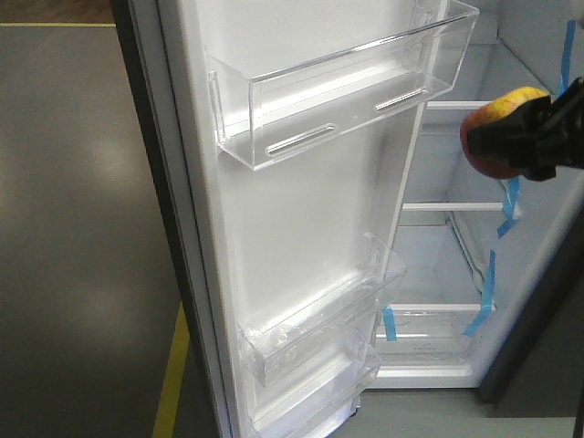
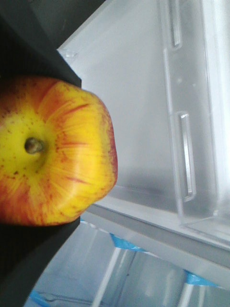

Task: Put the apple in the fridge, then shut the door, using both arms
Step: 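Raise the right gripper with the apple up toward the upper door bin, then lower the apple into the upper door bin and open the right gripper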

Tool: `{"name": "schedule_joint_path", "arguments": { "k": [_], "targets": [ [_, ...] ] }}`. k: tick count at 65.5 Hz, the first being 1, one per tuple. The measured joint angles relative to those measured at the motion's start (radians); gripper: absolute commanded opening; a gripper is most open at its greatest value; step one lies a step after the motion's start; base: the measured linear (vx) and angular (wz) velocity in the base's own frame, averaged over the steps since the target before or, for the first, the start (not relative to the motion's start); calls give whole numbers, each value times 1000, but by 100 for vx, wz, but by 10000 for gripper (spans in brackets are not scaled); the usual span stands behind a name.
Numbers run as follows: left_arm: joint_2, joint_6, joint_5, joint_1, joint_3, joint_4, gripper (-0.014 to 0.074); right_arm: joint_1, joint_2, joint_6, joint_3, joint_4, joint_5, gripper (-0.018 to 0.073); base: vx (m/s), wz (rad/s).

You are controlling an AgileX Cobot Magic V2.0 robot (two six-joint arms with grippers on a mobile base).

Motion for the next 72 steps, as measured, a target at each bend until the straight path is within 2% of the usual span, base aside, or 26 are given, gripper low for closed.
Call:
{"name": "schedule_joint_path", "arguments": {
  "k": [15,30,51,72],
  "targets": [
    [0,0,0,0,0,0,-6,0,24,-141,-115,169,-30,184,0,0],
    [0,0,0,0,0,0,-6,32,158,-264,-262,340,-41,187,0,0],
    [0,0,0,0,0,0,-6,107,339,-293,-433,396,-111,189,0,0],
    [0,0,0,0,0,0,-6,113,440,-295,-442,400,-212,237,0,0]
  ]
}}
